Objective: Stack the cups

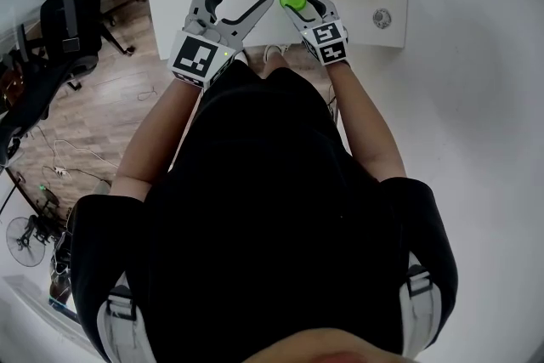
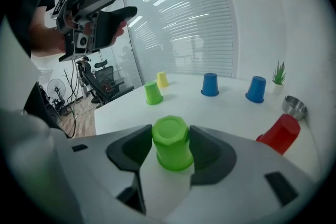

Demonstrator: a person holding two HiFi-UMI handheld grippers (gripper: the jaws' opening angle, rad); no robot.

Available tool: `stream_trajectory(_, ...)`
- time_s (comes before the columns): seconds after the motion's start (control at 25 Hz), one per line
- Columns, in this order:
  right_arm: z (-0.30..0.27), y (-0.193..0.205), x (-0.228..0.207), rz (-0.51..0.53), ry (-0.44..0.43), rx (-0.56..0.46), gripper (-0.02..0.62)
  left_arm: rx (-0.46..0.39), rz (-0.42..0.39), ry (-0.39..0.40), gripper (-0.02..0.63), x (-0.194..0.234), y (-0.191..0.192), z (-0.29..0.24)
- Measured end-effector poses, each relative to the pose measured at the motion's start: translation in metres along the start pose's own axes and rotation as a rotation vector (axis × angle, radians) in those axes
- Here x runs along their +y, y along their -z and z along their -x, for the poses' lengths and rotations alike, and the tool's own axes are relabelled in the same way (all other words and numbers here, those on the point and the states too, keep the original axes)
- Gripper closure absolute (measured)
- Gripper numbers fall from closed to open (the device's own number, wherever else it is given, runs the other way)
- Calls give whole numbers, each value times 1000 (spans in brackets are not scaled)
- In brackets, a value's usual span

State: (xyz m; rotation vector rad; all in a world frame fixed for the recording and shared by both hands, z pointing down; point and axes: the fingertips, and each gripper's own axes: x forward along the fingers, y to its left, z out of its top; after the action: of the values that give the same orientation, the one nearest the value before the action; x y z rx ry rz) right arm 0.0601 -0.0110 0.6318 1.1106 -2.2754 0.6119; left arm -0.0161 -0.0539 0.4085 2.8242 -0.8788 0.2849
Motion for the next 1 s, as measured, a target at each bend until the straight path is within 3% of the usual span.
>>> stream_trajectory(0.36,-42,-53,-33,52,3,-40,370,36,21,-83,339,20,19,10)
stream_trajectory(0.72,-72,-53,-51,61,-14,1,366,55,36,-170,339,29,28,18)
stream_trajectory(0.84,-69,-59,-49,51,-49,-9,306,69,51,-206,339,35,34,19)
stream_trajectory(1.0,-48,-84,-46,44,-91,-92,290,89,60,-266,339,44,44,18)
